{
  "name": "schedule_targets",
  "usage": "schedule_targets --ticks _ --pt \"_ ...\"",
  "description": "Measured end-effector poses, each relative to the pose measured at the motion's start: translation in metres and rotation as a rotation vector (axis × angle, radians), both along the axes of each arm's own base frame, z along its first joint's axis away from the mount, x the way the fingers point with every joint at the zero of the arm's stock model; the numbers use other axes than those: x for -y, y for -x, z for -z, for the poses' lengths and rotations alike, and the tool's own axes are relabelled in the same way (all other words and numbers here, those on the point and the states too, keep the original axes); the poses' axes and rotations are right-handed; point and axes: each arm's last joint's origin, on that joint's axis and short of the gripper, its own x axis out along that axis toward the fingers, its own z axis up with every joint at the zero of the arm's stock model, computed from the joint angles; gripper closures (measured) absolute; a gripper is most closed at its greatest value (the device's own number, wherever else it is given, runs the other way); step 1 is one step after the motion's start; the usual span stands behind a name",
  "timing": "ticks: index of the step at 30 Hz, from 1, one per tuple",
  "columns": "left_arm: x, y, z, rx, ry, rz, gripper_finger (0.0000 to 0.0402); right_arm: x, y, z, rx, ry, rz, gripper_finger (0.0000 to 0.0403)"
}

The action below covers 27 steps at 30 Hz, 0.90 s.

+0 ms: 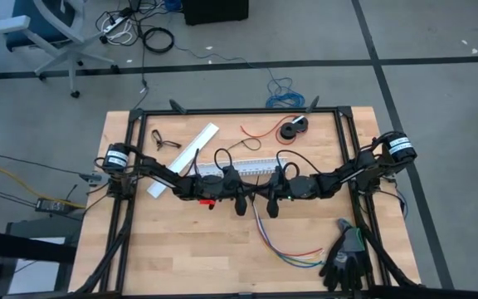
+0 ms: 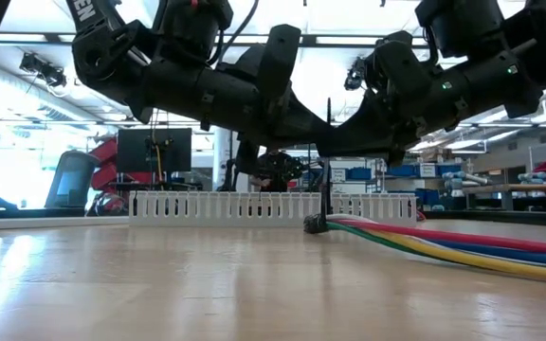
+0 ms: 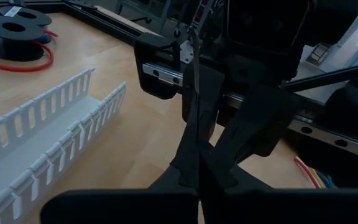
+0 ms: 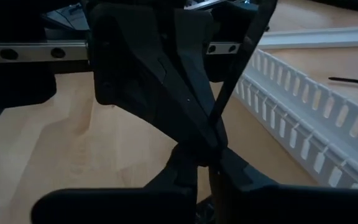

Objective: Ziptie cables
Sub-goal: Wrap the cables together using the left black zip tie

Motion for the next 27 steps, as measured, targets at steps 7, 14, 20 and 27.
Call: schedule_targets --ticks 7,14,20,27 --pt "-0.001 0.0 -0.001 0.015 0.0 -0.012 0.0402 -0.004 0.001 0.001 -0.021 -0.044 -0.022 0.0376" --pt "-0.007 -0.001 -0.003 0.043 0.004 -0.027 0.0401 -0.007 0.003 0.005 -0.062 -0.085 -0.033 0.0387" --pt "-0.013 -0.002 -0.006 0.081 0.006 -0.057 0.0401 -0.008 0.004 0.007 -0.089 -0.115 -0.041 0.0377" --pt "-0.019 -0.003 -0.011 0.133 -0.011 -0.077 0.0401 -0.011 0.005 0.008 -0.097 -0.126 -0.059 0.0385"
